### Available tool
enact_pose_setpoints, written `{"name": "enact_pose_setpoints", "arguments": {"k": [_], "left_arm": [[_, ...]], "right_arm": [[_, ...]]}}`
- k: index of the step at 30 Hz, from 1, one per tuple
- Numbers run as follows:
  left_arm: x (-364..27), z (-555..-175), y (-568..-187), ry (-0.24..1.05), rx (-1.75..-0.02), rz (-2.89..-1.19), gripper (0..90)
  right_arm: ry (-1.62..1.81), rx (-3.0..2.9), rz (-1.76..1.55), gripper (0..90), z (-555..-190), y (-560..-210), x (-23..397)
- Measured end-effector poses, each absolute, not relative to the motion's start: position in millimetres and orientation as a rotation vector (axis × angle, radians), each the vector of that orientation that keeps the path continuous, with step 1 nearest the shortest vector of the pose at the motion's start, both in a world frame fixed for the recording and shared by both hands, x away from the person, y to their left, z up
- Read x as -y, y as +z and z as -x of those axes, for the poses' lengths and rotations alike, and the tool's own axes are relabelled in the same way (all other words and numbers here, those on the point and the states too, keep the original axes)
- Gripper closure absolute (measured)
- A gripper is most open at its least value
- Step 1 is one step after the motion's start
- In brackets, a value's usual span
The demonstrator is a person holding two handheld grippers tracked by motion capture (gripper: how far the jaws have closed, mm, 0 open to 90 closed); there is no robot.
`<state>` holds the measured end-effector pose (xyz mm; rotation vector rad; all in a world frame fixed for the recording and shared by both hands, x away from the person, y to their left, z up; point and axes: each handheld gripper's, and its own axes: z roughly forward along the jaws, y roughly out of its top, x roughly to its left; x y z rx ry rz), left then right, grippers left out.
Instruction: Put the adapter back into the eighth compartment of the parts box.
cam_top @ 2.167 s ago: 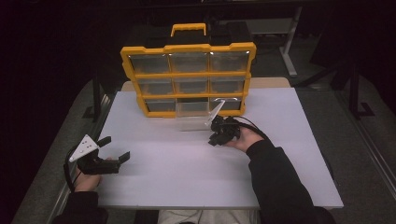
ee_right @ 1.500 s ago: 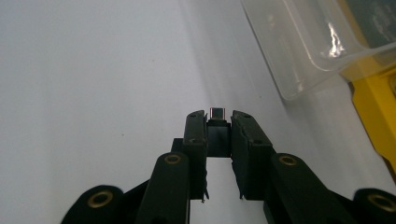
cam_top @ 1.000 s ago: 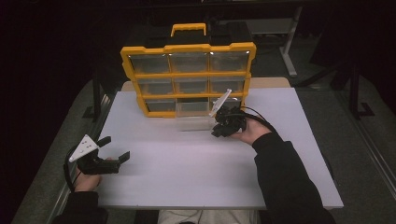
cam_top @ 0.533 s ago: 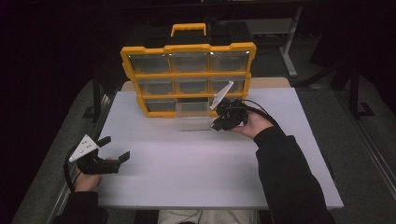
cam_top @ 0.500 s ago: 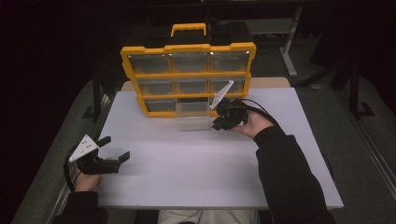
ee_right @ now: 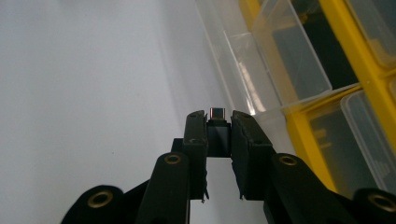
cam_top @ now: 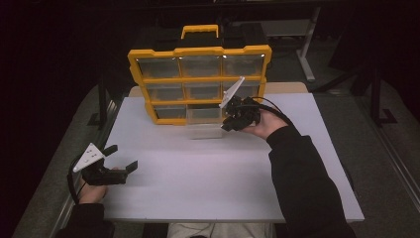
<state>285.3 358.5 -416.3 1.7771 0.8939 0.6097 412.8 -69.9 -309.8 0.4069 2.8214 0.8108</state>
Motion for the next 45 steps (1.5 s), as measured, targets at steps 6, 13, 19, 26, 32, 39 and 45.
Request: {"name": "enact_pose_setpoints", "arguments": {"k": [6, 13, 19, 26, 32, 39, 45], "left_arm": [[-358.9, -285.3, -416.2, 0.612, -0.897, -1.775, 0.0], [-358.9, -285.1, -416.1, 0.616, -0.896, -1.772, 0.0], [-358.9, -285.2, -416.1, 0.618, -0.895, -1.772, 0.0], [-358.7, -285.7, -416.5, 0.616, -0.892, -1.776, 0.0], [-358.8, -285.6, -416.4, 0.615, -0.893, -1.775, 0.0], [-358.9, -285.7, -416.3, 0.615, -0.891, -1.776, 0.0], [-358.7, -286.0, -416.6, 0.613, -0.891, -1.776, 0.0]], "right_arm": [[0.812, -2.819, -0.398, 74.8, -418.0, -304.6, 66.3], [0.801, -2.818, -0.4, 74.8, -424.0, -298.1, 62.3], [0.79, -2.818, -0.402, 74.8, -429.8, -296.1, 58.2], [0.787, -2.824, -0.405, 74.8, -438.8, -297.1, 53.1], [0.764, -2.829, -0.394, 74.8, -444.2, -297.4, 45.6], [0.73, -2.842, -0.373, 74.8, -449.5, -296.8, 31.8], [0.706, -2.851, -0.35, 74.8, -454.2, -297.4, 22.0]]}}
